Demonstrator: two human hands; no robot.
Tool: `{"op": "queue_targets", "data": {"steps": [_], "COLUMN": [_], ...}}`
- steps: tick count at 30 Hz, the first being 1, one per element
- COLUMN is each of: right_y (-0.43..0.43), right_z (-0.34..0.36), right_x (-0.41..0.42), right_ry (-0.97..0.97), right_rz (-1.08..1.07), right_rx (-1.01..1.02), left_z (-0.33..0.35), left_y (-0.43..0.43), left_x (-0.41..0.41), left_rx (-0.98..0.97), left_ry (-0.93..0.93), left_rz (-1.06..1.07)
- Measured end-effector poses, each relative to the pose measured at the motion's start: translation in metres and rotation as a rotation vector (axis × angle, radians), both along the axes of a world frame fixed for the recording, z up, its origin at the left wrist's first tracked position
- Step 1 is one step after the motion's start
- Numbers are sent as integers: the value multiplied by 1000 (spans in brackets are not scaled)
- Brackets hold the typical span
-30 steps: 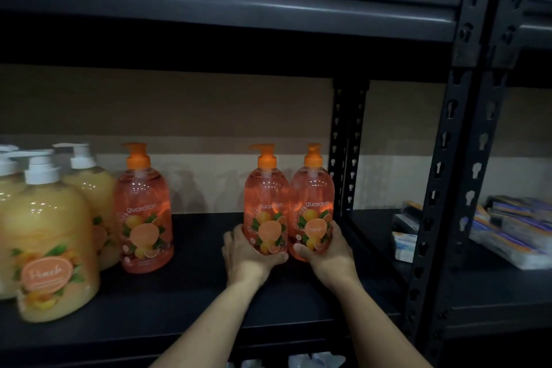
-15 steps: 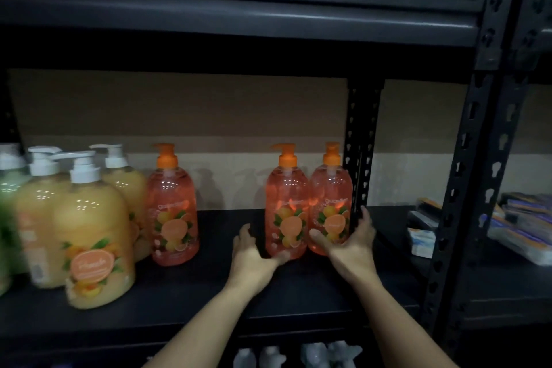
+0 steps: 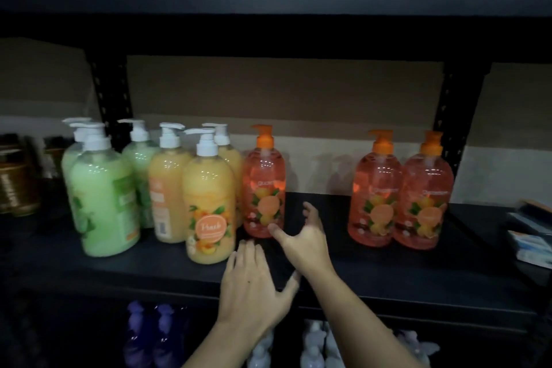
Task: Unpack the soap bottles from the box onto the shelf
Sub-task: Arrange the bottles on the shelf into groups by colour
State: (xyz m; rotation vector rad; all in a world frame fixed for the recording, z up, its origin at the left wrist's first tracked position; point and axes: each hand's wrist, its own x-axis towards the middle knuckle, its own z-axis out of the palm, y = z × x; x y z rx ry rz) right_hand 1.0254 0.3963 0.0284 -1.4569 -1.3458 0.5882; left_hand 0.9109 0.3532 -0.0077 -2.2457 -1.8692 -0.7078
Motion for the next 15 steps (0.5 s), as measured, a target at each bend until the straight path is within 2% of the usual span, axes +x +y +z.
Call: {"op": "queue_targets", "data": {"steps": [6,15], "right_y": [42,73], "right_z": [-1,-3], "right_x": [-19,-26], "right_ry": [106,76], "right_rz": [132,156], "right_rx": [-170,-113], "left_z": [-9,-11], "left_y": [7,17], "left_x": [-3,-2], "left_rx": [-21,-15], "left_ry": [-31,6], "left_rz": [3,29]}}
